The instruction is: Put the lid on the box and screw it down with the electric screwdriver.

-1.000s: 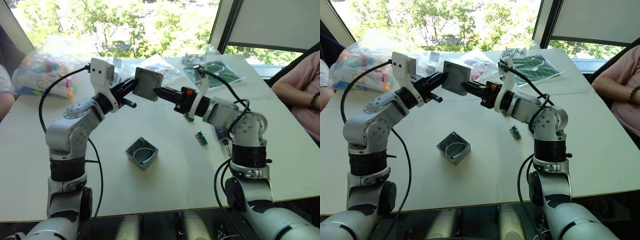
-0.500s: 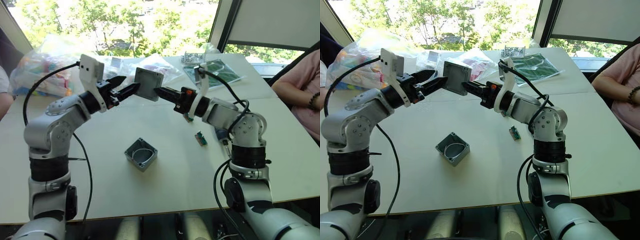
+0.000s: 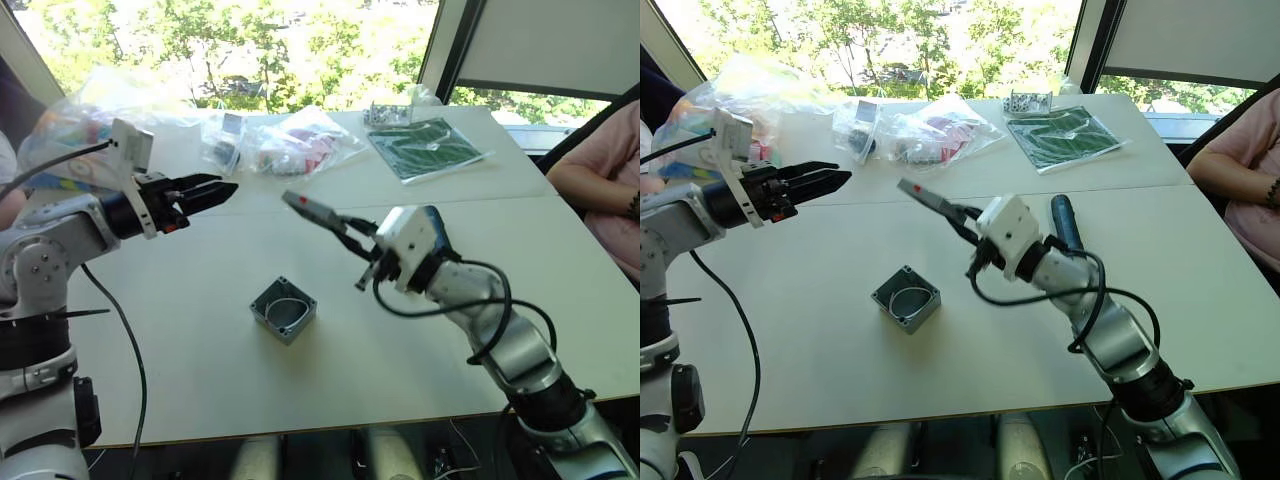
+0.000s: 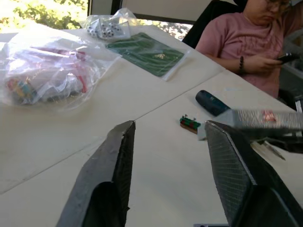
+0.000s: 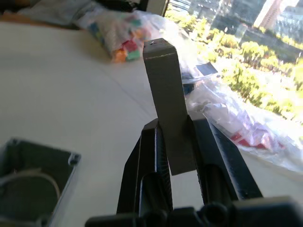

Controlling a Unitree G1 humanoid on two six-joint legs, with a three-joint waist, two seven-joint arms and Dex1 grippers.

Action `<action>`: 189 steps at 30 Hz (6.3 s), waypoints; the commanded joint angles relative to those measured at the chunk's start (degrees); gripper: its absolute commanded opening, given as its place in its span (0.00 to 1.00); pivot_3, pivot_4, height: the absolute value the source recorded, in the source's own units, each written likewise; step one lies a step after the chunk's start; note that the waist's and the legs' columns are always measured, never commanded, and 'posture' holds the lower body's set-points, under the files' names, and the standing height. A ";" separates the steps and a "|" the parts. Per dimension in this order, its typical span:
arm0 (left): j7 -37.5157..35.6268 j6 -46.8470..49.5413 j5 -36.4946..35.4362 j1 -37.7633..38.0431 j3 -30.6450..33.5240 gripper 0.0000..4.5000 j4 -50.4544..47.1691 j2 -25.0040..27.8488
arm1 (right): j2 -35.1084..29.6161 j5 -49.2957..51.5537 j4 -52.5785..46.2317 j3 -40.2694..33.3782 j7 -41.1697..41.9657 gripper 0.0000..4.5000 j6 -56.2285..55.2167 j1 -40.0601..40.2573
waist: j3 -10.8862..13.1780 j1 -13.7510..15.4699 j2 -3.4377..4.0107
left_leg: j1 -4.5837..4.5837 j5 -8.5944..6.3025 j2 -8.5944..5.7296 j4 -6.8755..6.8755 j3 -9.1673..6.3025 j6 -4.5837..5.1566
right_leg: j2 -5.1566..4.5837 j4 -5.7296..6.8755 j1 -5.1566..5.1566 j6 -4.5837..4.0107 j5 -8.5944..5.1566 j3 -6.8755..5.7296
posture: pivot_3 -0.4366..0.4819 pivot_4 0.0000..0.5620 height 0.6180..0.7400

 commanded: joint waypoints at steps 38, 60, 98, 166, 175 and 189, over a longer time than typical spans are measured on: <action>-23.65 -10.74 14.92 0.91 -26.70 0.01 -3.80 3.17 | 12.15 -48.41 7.19 6.57 -8.19 0.04 -18.41 8.06 | -0.02 0.09 -0.13 | 0.09 0.14 0.02 0.13 -0.05 -0.20 | 0.04 0.20 0.10 -0.16 0.07 0.08 | 0.48 0.27 1.00; -24.31 -16.43 24.24 4.87 -33.67 0.00 -5.00 4.19 | 13.60 -49.19 10.09 6.92 -7.59 0.15 -18.66 9.16 | -0.12 0.17 -0.13 | 0.58 0.14 0.02 0.14 -0.06 -0.19 | 0.05 0.27 0.54 -0.11 0.01 0.10 | 0.48 0.27 1.00; -4.84 -4.57 6.40 18.58 1.45 0.00 -15.17 -2.41 | 9.83 31.49 -17.10 -18.75 14.95 0.25 40.81 13.86 | -0.41 0.17 -0.01 | 0.92 0.07 0.30 -0.19 -0.14 -0.12 | 0.28 -0.05 0.88 -0.14 -0.15 0.14 | 0.48 0.27 1.00; -3.49 -4.56 4.53 18.66 -5.56 0.00 -23.59 -1.72 | 7.34 33.23 -4.42 -30.59 6.65 0.12 51.12 7.18 | -0.27 0.35 -0.01 | 0.17 0.06 0.90 0.11 0.00 -0.11 | 0.87 -0.02 0.06 -0.57 0.12 -0.05 | 0.48 0.27 1.00; -7.12 -6.98 5.23 18.24 -14.38 0.00 -29.61 1.56 | 7.68 29.03 -2.15 -26.46 4.77 0.79 47.07 9.52 | -0.27 0.37 0.00 | 0.13 0.06 0.89 0.04 0.04 -0.11 | 0.87 -0.03 0.03 -0.61 0.14 0.03 | 0.48 0.27 1.00; -9.29 -10.42 7.85 15.97 -18.48 0.00 -27.32 2.82 | 11.38 27.70 0.00 -25.03 0.64 0.72 45.72 9.03 | -0.27 0.37 0.01 | 0.10 0.06 0.92 0.06 0.03 -0.11 | 0.91 -0.04 0.01 -0.61 0.13 0.03 | 0.48 0.27 1.00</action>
